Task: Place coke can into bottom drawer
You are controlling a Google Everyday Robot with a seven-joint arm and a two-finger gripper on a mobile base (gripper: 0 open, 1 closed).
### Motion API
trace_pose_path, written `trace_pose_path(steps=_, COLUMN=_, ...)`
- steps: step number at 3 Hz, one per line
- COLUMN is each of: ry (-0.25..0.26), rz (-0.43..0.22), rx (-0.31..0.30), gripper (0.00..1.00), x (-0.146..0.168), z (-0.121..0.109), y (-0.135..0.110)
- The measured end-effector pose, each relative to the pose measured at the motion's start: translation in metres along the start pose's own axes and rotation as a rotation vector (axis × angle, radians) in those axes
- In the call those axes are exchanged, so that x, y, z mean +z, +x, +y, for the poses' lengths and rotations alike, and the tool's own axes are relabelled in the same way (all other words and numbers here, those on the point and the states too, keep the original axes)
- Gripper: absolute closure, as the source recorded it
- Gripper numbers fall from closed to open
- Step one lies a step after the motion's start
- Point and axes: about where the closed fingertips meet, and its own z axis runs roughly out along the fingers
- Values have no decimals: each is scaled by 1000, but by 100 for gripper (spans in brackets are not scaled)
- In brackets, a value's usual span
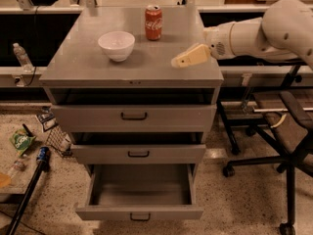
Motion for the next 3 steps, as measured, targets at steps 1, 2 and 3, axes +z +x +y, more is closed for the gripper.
trace_pose_path(steps=1, ry=46, rz=-58, rx=23, gripper=0, x=51, z=-39, y=-3)
trace_pose_path(steps=2, ry=124, rz=-115, rx=73, gripper=0, x=91, z=-69, y=-7)
trace_pose_path(steps=3, ry=204, rz=-163, rx=96, gripper=0, x=118, z=-95, y=-24)
